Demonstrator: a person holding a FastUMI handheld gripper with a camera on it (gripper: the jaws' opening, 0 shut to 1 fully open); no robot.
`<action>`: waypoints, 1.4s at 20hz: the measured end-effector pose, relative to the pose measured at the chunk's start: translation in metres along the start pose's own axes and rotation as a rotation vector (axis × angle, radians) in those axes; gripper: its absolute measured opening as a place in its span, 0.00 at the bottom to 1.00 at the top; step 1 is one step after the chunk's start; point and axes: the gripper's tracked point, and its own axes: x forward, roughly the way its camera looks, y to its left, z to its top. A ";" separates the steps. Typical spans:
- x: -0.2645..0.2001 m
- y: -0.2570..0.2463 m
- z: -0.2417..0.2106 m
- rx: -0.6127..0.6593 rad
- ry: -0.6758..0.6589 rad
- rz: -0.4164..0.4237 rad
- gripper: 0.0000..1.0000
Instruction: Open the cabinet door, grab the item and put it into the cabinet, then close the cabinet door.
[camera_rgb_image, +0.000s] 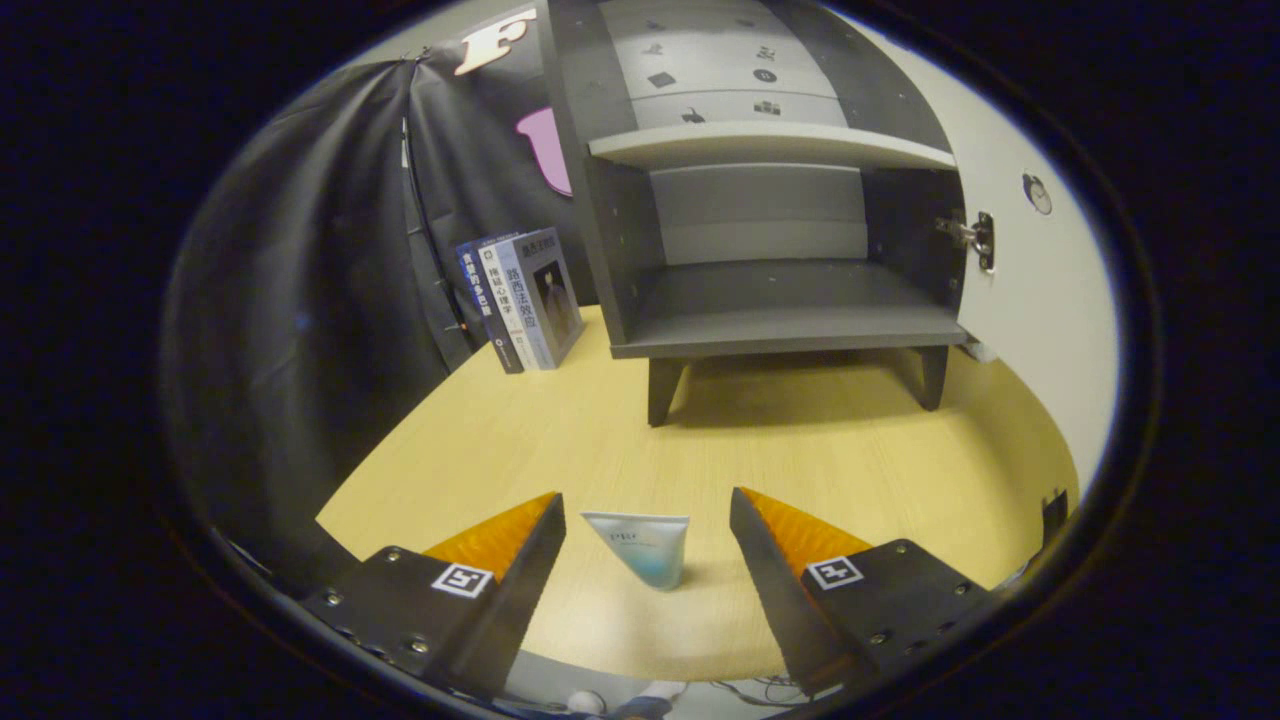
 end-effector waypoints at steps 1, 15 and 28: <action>0.006 0.000 -0.008 0.011 0.018 0.001 0.98; -0.036 -0.015 0.093 0.090 -0.102 0.013 0.56; -0.099 -0.042 0.373 -0.127 -0.490 -0.095 0.55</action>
